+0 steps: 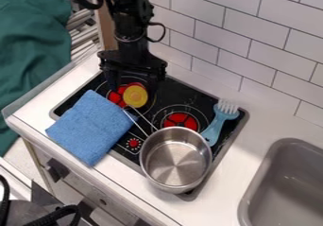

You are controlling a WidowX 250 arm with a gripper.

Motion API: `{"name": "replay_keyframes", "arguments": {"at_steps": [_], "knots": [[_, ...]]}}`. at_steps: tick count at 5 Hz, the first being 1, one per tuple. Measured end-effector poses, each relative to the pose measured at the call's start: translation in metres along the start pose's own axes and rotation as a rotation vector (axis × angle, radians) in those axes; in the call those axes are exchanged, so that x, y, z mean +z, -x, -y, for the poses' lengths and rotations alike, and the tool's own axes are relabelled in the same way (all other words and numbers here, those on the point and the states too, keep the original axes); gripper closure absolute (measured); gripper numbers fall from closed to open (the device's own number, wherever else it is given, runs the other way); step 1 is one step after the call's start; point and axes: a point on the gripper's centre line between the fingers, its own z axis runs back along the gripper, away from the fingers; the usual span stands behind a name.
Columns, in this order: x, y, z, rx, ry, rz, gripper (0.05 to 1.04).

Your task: Put an object in the silver pot

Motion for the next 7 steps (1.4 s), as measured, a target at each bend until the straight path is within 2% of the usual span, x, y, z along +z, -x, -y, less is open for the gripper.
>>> {"name": "replay_keyframes", "arguments": {"at_steps": [3, 4, 5, 6, 7], "knots": [[-0.031, -0.017, 0.004, 0.031, -0.001, -0.059, 0.079], [-0.04, -0.018, 0.005, 0.021, 0.008, -0.084, 0.118], [-0.041, -0.018, 0.007, 0.018, 0.02, -0.079, 0.278], [-0.04, -0.013, 0.008, 0.011, 0.032, -0.089, 0.279], [-0.018, -0.015, 0.015, -0.017, 0.051, -0.036, 0.279]]}}
